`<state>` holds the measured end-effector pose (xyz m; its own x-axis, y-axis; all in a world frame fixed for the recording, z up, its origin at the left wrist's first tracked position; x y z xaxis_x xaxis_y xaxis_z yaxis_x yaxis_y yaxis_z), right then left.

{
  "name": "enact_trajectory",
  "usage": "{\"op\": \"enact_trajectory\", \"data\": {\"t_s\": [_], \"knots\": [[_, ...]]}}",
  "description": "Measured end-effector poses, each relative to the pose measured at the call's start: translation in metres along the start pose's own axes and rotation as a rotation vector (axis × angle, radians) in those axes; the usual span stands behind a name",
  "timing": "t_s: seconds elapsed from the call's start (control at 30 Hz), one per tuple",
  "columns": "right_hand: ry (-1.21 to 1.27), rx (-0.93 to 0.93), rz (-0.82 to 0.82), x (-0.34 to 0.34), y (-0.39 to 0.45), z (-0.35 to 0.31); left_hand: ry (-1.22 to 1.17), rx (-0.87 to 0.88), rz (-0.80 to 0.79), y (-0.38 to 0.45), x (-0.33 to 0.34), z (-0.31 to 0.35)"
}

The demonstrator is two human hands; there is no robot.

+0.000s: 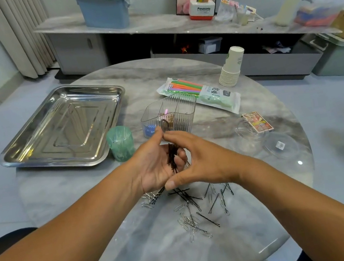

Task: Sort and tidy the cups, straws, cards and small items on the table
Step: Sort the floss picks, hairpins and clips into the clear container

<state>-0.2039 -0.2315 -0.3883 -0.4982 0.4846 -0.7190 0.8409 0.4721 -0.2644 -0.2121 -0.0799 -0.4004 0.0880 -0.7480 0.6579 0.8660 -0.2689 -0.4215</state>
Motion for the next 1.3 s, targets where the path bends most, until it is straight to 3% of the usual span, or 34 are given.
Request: {"op": "enact_trajectory", "data": {"t_s": [0.17, 0.53, 0.73, 0.87, 1.03, 1.13, 1.3], "knots": [[0.057, -0.028, 0.164, 0.009, 0.0, 0.003, -0.03, -0.01, -0.015, -0.001, 0.0, 0.001], [0.329, 0.025, 0.123, 0.008, 0.004, 0.003, 0.084, 0.069, -0.125, -0.002, 0.0, -0.001], [0.254, -0.035, 0.118, 0.003, 0.004, 0.003, 0.061, 0.113, -0.099, 0.0, -0.001, -0.001], [0.337, -0.082, 0.133, 0.001, 0.003, 0.004, 0.031, 0.141, -0.085, 0.003, 0.001, -0.004], [0.298, -0.101, 0.221, -0.001, 0.004, 0.003, -0.007, 0.192, -0.045, 0.006, -0.001, -0.005], [0.254, -0.036, 0.269, -0.002, 0.004, 0.002, -0.049, 0.216, -0.05, 0.007, -0.001, -0.002], [0.452, 0.196, 0.451, -0.011, 0.004, 0.005, -0.034, 0.197, -0.118, 0.007, 0.002, -0.002]]}}
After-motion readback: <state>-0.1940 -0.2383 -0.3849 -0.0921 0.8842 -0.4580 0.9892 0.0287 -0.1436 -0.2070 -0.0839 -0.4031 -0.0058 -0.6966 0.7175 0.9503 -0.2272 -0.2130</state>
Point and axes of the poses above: each hand's wrist, its own y-axis towards the middle knuckle, its own x-axis out of the palm, z = x × y, the point moved 1 cm from there along y, towards the middle knuckle, and after that the axes turned 15 degrees about x, right-handed, at the moved point
